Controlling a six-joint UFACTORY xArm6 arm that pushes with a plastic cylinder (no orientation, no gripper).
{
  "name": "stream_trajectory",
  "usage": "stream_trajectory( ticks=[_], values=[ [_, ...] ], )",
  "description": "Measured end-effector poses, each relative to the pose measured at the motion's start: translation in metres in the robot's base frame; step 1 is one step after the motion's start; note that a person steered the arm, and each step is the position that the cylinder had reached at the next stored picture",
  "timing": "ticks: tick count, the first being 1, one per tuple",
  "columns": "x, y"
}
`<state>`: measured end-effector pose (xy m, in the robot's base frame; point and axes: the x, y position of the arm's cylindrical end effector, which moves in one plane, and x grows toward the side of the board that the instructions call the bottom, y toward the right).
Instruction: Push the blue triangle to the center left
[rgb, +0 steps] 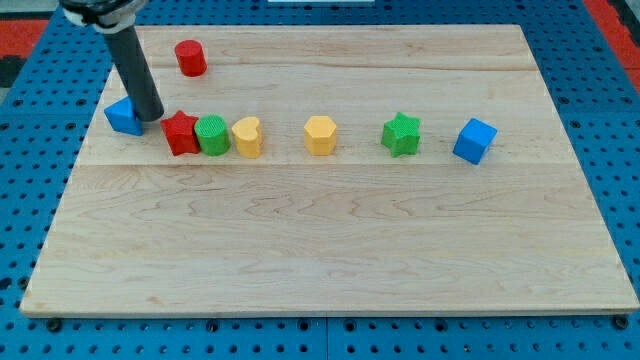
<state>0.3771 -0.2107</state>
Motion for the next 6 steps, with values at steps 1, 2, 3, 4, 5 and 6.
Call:
stream_trajectory(
  ticks=[1,2,3,4,5,6],
  values=[
    [-0.039,0.002],
    [-0.05,-0.016],
    [-0.021,-0.052],
    [-0.004,-0.061],
    [0.003,-0.048],
    [-0.001,-0.041]
  ],
)
